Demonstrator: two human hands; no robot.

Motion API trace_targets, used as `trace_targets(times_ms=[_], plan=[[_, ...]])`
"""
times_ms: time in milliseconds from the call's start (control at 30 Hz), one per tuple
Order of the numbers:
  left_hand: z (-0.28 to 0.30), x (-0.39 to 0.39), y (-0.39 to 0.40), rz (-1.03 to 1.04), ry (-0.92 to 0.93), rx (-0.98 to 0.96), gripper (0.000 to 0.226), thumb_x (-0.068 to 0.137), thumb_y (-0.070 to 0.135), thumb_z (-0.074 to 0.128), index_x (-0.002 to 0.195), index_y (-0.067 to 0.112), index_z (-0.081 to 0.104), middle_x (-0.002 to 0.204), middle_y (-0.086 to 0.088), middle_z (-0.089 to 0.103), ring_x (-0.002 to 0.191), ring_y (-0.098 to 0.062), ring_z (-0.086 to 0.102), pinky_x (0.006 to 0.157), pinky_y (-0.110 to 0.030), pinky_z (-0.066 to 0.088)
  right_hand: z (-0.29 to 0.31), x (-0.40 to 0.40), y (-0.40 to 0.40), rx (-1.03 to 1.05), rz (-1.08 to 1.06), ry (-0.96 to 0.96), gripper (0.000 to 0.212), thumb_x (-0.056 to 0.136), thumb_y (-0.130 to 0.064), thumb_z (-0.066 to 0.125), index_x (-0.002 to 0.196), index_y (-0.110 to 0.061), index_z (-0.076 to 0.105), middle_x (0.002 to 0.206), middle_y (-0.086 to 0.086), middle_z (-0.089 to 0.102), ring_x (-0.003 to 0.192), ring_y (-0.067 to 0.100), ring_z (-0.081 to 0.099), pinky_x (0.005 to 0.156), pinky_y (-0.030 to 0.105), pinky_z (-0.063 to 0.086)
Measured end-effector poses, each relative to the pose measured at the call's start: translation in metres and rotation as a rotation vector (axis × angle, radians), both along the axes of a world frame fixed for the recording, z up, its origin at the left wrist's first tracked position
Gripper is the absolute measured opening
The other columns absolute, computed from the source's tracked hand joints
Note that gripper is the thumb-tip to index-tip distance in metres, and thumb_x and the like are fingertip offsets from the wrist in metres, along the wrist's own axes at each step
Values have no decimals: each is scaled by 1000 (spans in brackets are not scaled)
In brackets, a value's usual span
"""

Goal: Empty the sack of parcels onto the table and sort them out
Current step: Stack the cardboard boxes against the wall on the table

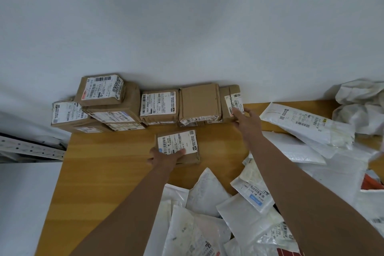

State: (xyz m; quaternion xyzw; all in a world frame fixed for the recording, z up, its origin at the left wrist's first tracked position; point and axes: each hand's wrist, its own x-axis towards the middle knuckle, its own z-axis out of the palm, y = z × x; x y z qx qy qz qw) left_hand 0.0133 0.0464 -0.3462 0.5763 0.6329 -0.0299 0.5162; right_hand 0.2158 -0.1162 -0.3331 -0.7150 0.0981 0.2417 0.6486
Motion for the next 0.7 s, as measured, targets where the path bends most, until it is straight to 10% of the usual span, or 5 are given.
trace_targets(times_ms=[500, 700], plan=[[-25, -8, 20, 2, -57, -75, 121, 27, 58, 90, 127, 22, 34, 123, -7, 55, 118, -28, 53, 97, -47, 52, 3, -65, 12, -57, -193, 361, 48, 103, -51, 31, 141, -26, 43, 128, 3, 54, 102, 22, 59, 96, 41, 50], [-7, -8, 9, -128, -55, -120, 95, 55, 44, 91, 126, 13, 35, 119, -5, 58, 109, -27, 60, 94, -44, 53, 4, -100, 15, -242, 447, 466, 39, 102, -44, 39, 119, -15, 58, 110, 4, 66, 101, 22, 62, 90, 37, 53]])
